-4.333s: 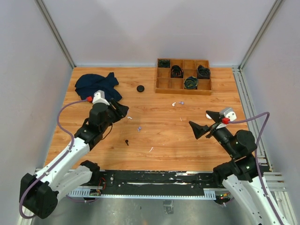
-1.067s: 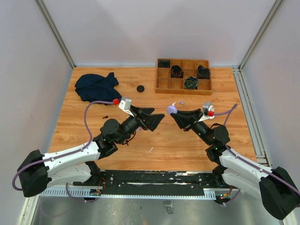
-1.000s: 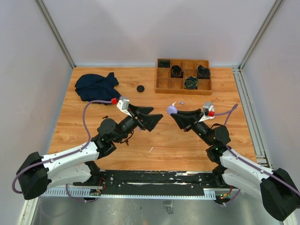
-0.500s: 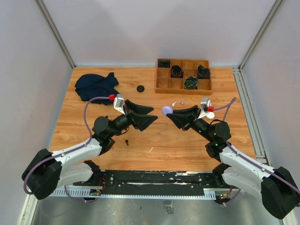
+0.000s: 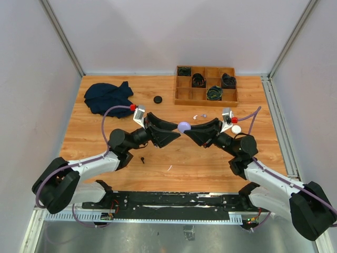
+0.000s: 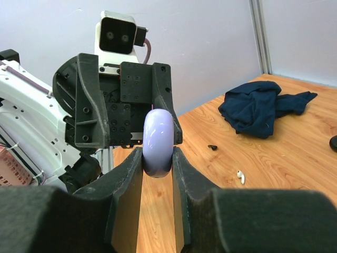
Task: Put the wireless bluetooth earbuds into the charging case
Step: Adjust the charging case.
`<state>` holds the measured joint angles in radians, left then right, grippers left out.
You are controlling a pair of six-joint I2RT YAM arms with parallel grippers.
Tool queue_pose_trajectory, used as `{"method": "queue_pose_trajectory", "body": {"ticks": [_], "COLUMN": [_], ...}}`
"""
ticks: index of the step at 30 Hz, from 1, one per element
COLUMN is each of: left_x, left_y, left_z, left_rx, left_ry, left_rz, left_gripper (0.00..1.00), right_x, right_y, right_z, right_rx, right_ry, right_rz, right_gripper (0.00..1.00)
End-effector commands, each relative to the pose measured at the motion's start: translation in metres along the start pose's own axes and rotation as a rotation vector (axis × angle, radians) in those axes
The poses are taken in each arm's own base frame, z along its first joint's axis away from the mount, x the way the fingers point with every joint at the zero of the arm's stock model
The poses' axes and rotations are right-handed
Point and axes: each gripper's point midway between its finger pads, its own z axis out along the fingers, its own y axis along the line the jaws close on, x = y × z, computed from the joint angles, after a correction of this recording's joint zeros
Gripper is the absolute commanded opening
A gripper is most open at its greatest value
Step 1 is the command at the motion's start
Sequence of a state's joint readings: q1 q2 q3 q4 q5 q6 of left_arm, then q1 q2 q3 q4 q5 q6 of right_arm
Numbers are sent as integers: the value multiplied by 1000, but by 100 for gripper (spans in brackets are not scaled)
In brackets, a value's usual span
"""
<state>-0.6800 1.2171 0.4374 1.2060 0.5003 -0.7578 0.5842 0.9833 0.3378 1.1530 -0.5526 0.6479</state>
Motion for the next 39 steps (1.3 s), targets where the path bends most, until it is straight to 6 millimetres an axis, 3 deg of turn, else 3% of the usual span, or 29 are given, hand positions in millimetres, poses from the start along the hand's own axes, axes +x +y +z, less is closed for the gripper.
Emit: {"method": "queue_pose_trajectory", "body": {"ticks": [1,12,30,34,39], "left_x": [-13,-13,-7,-5,-2], "left_y": [-9,-17,-30,-28,-25], "left_z": [7,11,10,9,6], "left_rx": [59,112,180,166,143], "left_ry": [-27,-3,65,89,121], "left_rz": [21,27,71,102,153], "left_gripper": [65,56,22,15,5], "right_x": [-25,-22,-10,-8,-5], "right_y": [22,30,27,28,25], "right_z": [8,11,9,9,8], "right_rx": [-96,-156,-163,-168,-163], "right_ry": [-59,-48,-17,-2,11], "right_rz": [-30,-2,0,-7,-42], "right_gripper": [6,6,7,11,22]}}
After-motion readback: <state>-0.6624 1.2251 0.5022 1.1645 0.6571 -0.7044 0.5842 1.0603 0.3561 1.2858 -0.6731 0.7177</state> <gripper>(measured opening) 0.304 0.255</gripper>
